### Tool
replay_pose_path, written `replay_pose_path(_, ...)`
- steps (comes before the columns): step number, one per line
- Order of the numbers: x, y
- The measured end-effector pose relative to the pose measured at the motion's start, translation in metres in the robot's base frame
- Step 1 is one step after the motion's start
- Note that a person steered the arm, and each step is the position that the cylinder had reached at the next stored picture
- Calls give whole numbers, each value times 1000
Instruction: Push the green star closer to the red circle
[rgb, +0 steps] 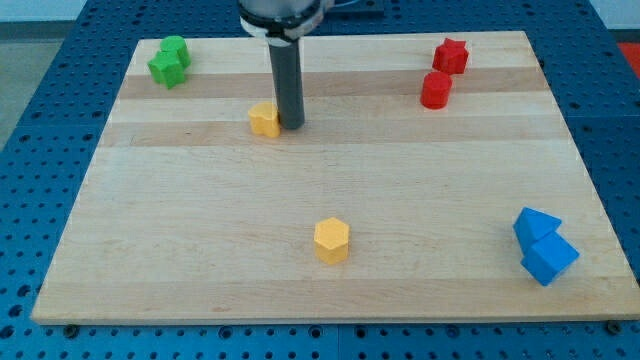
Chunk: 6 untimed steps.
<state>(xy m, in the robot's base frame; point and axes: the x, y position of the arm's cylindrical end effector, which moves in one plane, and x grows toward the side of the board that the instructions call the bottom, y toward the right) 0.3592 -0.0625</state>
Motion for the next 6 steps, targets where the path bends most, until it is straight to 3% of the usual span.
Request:
replay_pose_path(2,-12,-87)
replay_pose_path(4,-54,-160)
replay_pose_path(6,-50,-242)
